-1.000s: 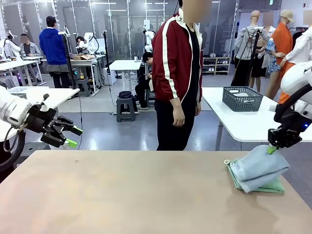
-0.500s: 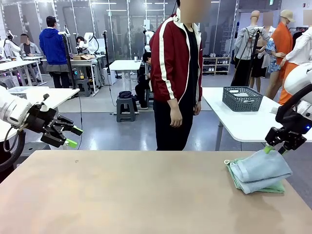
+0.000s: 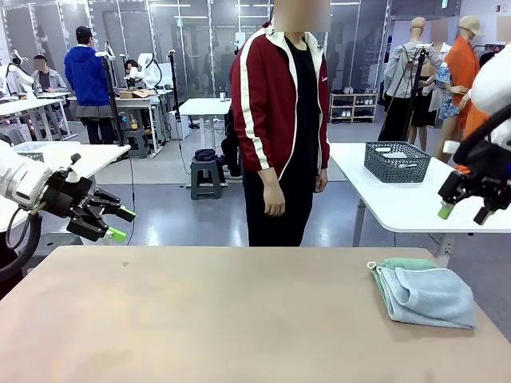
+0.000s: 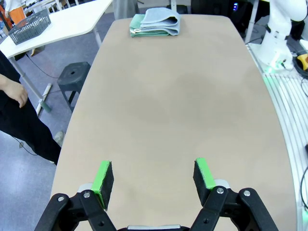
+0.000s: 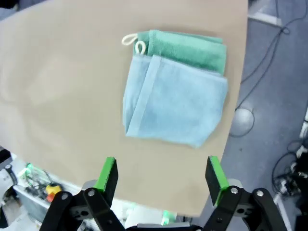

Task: Fold the towels and place them in the basket.
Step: Stack the folded Towel with hook on the right side of the table.

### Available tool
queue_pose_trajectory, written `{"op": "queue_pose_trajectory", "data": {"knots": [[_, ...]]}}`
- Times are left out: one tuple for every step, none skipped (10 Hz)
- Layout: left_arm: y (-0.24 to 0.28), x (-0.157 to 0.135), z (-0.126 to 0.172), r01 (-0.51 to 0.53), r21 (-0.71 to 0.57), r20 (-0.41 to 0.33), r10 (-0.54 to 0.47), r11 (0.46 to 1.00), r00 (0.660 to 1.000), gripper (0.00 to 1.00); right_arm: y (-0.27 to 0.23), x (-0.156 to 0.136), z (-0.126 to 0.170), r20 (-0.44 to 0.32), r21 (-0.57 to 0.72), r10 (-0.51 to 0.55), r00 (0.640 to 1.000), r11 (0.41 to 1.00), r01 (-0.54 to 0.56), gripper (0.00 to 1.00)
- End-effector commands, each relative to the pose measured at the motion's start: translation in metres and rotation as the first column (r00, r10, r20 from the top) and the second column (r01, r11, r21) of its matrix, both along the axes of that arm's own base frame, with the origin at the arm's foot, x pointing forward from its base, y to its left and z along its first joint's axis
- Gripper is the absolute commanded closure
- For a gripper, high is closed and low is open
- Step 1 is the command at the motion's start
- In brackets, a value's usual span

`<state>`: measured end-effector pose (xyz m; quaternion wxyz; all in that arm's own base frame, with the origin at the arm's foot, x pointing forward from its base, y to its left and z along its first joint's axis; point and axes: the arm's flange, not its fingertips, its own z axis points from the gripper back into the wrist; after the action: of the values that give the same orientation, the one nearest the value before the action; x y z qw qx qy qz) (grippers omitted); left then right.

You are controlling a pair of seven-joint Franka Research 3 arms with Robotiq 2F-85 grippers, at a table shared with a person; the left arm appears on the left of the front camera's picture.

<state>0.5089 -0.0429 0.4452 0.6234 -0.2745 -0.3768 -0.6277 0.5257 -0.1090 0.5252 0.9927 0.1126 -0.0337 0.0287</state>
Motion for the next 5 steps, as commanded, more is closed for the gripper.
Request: {"op": "queue_pose_trajectory", "data": {"knots": [[0.000,0.000,0.000,-0.004,-0.005,0.002,0.004,1.000,1.000,0.15,0.038,-0.017,0.044,-0.078,-0.026,-0.031,0.996,0.999,0.029,0.09],[0.000,0.000,0.000,-0.004,-0.005,0.002,0.004,1.000,1.000,0.15,0.058,-0.029,0.066,-0.092,-0.020,-0.036,0.995,0.999,0.035,0.09],[0.000,0.000,0.000,-0.004,-0.005,0.002,0.004,1.000,1.000,0.15,0.077,-0.043,0.089,-0.087,-0.023,-0.032,0.996,0.999,0.030,0.09],[0.000,0.000,0.000,-0.004,-0.005,0.002,0.004,1.000,1.000,0.15,0.091,-0.057,0.106,-0.102,-0.040,-0.048,0.994,0.998,0.044,0.09],[0.000,0.000,0.000,-0.004,-0.005,0.002,0.004,1.000,1.000,0.15,0.102,-0.070,0.118,-0.115,-0.055,-0.068,0.991,0.997,0.062,0.09]]}}
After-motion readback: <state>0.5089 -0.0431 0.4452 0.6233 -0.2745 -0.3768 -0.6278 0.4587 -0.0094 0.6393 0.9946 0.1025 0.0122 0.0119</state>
